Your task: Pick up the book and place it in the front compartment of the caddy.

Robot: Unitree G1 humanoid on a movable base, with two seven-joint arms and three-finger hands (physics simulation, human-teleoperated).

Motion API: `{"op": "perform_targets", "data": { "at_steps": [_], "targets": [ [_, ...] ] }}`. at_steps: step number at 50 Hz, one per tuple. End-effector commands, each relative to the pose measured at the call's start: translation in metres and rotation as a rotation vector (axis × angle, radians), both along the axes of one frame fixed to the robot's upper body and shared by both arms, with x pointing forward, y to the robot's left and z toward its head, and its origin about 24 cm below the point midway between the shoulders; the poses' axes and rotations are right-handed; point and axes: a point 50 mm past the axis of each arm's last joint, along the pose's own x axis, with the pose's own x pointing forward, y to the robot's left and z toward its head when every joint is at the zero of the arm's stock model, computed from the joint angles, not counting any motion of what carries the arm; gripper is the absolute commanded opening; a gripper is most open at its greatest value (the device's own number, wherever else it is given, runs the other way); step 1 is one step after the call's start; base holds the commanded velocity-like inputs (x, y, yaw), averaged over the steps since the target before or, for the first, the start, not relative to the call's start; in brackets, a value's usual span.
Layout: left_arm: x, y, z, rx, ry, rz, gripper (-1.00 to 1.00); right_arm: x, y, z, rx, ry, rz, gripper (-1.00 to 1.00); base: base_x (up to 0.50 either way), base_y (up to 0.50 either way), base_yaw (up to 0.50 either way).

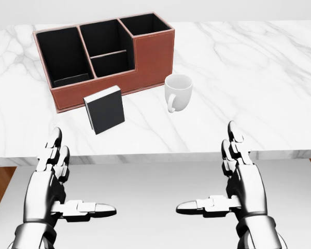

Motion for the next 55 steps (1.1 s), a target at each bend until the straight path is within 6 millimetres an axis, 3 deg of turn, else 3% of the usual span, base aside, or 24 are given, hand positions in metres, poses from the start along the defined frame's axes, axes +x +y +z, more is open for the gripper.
{"op": "perform_targets", "data": {
  "at_steps": [1, 10, 21, 48, 55],
  "targets": [
    [-0.004, 0.003, 0.028, 0.011, -0.12, 0.004, 1.0, -0.007, -0.001, 0.032, 0.007, -0.139, 0.005, 1.0, 0.0, 0.0, 0.0],
    [-0.011, 0.005, 0.056, 0.025, -0.242, 0.002, 1.0, -0.013, -0.002, 0.054, 0.0, -0.234, 0.002, 1.0, 0.0, 0.0, 0.0],
    [-0.015, 0.007, 0.074, 0.037, -0.318, -0.001, 1.0, -0.02, -0.002, 0.068, 0.025, -0.301, 0.024, 1.0, 0.0, 0.02, 0.0],
    [-0.016, 0.007, 0.077, 0.043, -0.335, -0.004, 1.0, -0.022, -0.002, 0.073, 0.033, -0.323, 0.027, 1.0, 0.0, 0.5, 0.0],
    [-0.016, 0.007, 0.077, 0.042, -0.331, -0.006, 1.0, -0.022, 0.001, 0.076, -0.011, -0.334, 0.02, 1.0, 0.0, 0.04, 0.0]
  ]
}}
